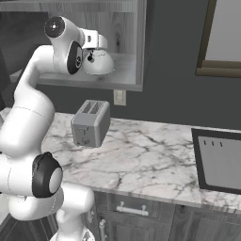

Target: Open the cabinet, pick the kettle from the cabinet, and place it in the sink.

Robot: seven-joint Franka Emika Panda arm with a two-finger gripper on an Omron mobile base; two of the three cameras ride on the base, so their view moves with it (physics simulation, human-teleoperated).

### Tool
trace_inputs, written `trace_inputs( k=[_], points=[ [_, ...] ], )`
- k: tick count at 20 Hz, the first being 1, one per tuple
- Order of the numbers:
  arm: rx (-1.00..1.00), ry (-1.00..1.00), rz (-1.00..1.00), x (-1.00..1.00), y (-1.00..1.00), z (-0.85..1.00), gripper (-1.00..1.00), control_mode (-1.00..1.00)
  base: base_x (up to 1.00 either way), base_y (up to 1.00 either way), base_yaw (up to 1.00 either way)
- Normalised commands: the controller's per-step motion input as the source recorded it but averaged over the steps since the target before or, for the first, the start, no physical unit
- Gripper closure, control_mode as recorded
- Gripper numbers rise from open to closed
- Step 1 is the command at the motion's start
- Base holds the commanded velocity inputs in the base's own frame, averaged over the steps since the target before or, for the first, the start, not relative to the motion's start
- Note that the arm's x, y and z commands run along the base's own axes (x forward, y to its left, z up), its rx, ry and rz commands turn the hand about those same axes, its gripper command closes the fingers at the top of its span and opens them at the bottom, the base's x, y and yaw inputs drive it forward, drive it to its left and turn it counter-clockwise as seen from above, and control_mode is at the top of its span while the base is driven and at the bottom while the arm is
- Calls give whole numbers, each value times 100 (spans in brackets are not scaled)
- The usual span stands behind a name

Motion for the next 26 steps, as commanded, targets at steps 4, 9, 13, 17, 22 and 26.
trace_inputs(
  k=[4,9,13,17,22,26],
  points=[
    [0,-4,0,18,-4,-9,-100,-100,0,0,0],
    [0,-4,0,6,-7,-10,-100,-100,0,0,0],
    [0,-1,-1,8,0,-16,-100,-100,0,0,0],
    [0,0,-1,16,0,-2,-100,-100,0,0,0],
    [0,0,0,21,0,0,-100,-100,0,0,0],
    [0,0,0,17,-4,4,-100,-100,0,0,0]
  ],
)
